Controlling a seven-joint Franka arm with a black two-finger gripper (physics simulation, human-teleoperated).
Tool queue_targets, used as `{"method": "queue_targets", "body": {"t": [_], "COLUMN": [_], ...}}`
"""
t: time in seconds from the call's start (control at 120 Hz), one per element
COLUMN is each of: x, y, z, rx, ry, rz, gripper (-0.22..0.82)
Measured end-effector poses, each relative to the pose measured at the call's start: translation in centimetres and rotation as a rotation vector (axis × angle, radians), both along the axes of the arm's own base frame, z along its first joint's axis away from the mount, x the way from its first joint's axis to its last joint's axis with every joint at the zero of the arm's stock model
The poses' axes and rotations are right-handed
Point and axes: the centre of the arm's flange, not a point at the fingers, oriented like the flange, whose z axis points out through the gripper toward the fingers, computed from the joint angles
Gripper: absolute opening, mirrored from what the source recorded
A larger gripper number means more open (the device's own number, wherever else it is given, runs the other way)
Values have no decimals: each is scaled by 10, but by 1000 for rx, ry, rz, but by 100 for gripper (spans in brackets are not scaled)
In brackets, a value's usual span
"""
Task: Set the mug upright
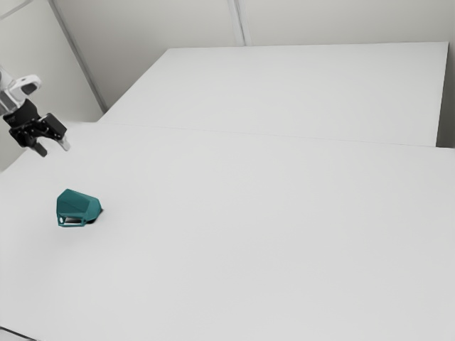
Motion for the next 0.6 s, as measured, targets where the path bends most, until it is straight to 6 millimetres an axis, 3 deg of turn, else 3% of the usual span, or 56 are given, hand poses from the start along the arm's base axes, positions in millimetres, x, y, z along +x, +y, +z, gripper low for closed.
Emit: {"method": "queue_targets", "body": {"t": [0.075, 0.6], "x": [-19, -16], "y": [38, 164], "z": [-11, -102], "rx": [-15, -135], "ry": [-9, -127], "rz": [25, -42], "gripper": [60, 60]}}
